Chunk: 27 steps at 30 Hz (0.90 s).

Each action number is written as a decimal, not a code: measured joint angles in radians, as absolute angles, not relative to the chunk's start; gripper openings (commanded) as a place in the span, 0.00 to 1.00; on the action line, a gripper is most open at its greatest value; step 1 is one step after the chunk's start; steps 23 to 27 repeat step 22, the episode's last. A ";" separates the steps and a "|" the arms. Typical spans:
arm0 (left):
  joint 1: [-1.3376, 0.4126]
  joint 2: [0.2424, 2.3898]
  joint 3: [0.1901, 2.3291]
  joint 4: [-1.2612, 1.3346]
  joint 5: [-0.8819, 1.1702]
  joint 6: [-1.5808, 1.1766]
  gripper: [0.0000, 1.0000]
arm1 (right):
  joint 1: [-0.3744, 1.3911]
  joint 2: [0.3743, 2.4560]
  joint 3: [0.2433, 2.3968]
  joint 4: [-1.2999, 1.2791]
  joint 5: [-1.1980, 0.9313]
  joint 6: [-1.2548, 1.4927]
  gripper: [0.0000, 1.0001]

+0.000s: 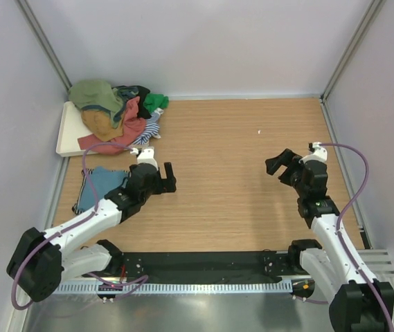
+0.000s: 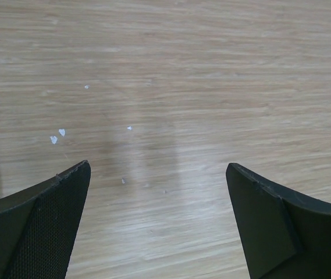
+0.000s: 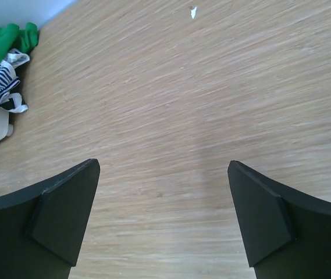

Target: Fold and stack the tank tops

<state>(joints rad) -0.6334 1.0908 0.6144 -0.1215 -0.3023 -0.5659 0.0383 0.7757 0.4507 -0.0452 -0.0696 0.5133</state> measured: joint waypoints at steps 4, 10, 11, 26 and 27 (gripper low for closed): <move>-0.634 1.093 0.508 0.005 -0.294 -0.518 0.99 | 0.039 0.793 0.364 0.076 -0.083 0.509 1.00; -0.634 1.167 0.511 0.109 -0.283 -0.461 1.00 | 0.040 0.826 0.233 0.160 -0.096 0.510 1.00; -0.634 1.180 0.516 0.116 -0.279 -0.455 1.00 | 0.040 0.830 0.226 0.168 -0.096 0.511 1.00; -0.634 1.186 0.535 0.120 -0.278 -0.426 1.00 | 0.041 0.809 0.216 0.251 -0.095 0.516 1.00; -0.634 1.186 0.535 0.120 -0.278 -0.426 1.00 | 0.041 0.809 0.216 0.251 -0.095 0.516 1.00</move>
